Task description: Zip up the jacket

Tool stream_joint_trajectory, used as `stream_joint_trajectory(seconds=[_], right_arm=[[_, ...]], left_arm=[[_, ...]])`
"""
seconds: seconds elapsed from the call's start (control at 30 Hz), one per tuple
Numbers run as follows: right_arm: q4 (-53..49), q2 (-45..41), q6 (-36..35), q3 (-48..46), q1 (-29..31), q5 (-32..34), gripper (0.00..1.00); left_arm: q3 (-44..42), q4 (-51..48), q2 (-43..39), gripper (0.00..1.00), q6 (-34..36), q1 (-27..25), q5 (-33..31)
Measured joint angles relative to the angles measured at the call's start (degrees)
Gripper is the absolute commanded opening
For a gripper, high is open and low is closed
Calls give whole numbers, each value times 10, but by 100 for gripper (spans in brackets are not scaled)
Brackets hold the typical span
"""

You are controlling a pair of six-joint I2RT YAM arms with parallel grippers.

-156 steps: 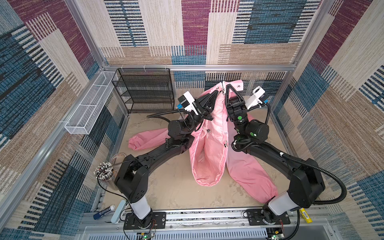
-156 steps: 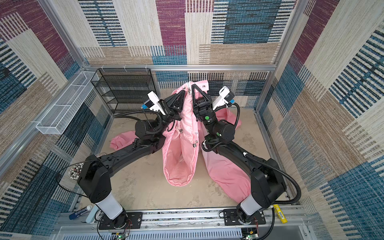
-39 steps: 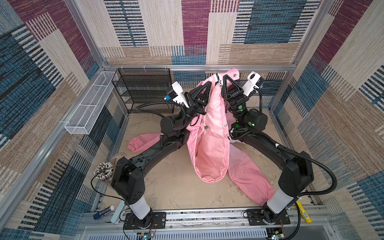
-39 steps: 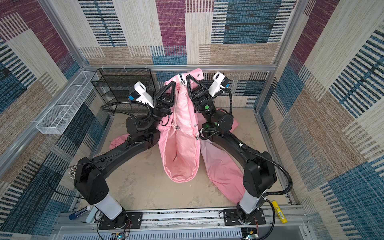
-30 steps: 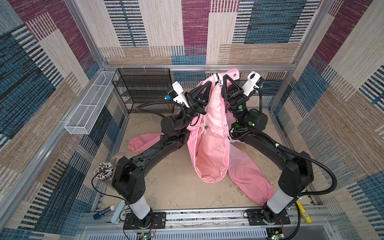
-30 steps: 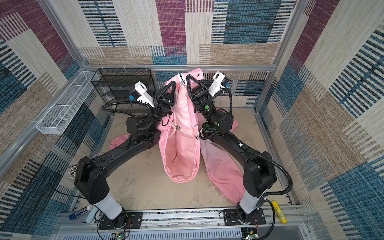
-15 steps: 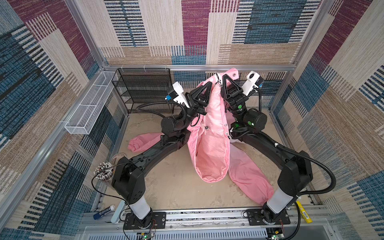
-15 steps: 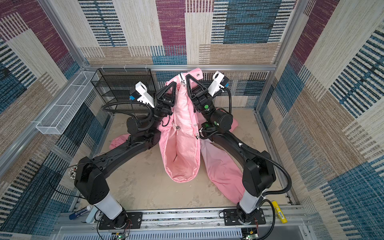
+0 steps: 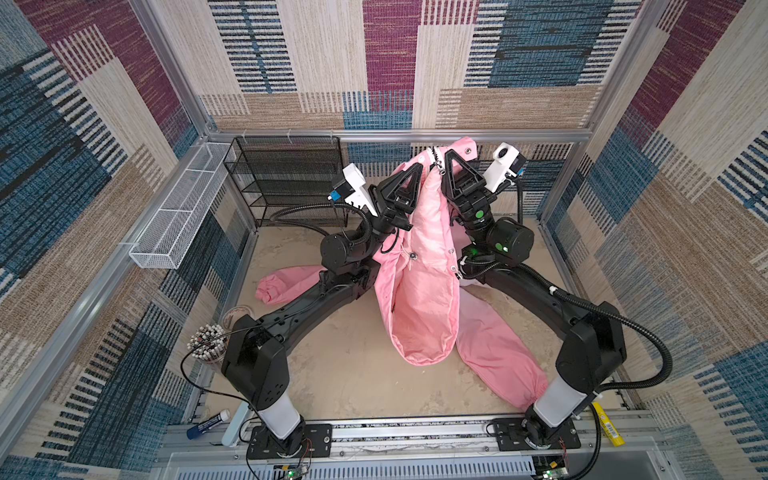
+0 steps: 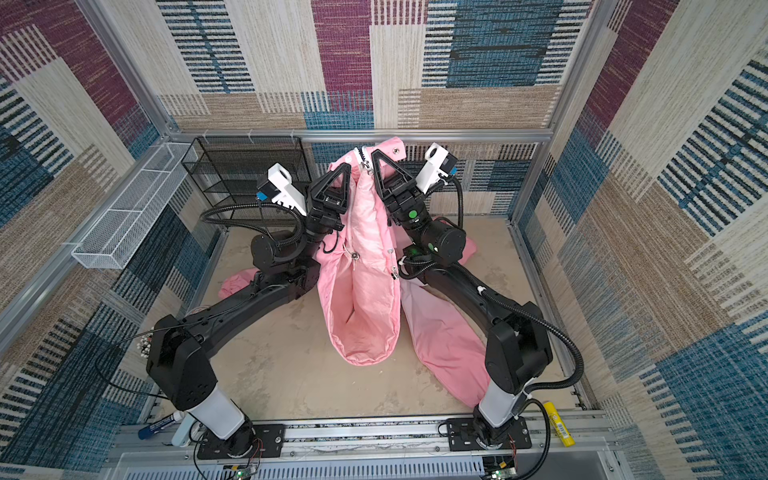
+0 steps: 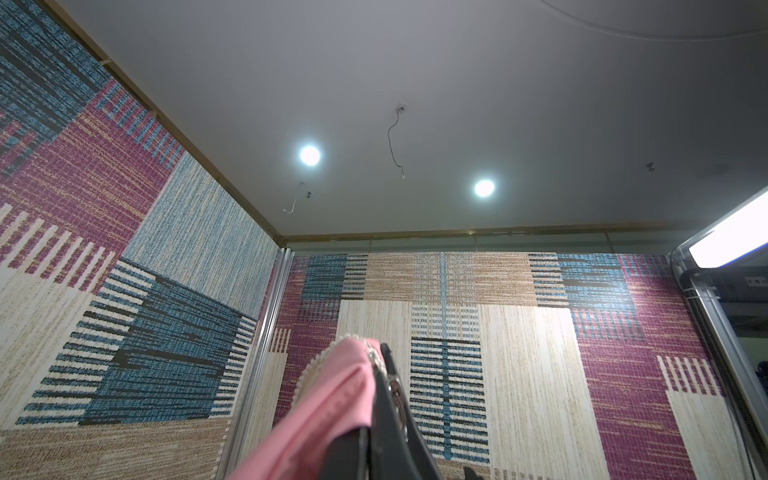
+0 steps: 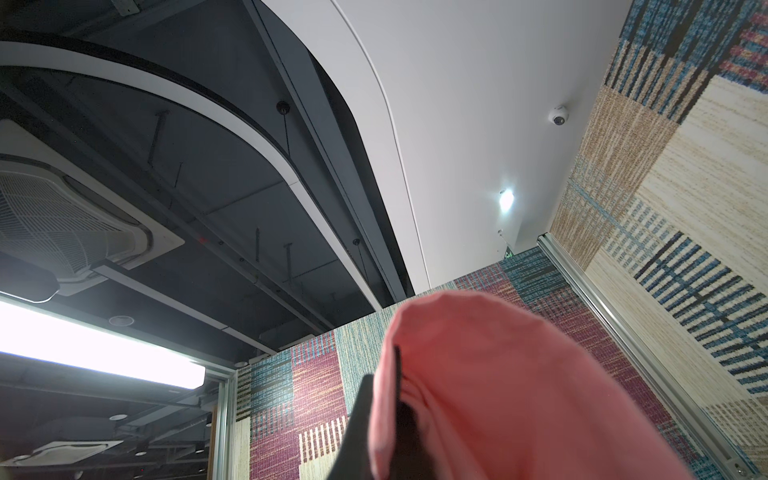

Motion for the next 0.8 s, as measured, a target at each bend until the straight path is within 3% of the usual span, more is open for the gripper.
stream_joint_trajectory(seconds=[0.8], right_arm=[[0, 8, 11, 8, 0, 7, 0]], left_arm=[[-4, 0, 2, 0, 0, 0, 0]])
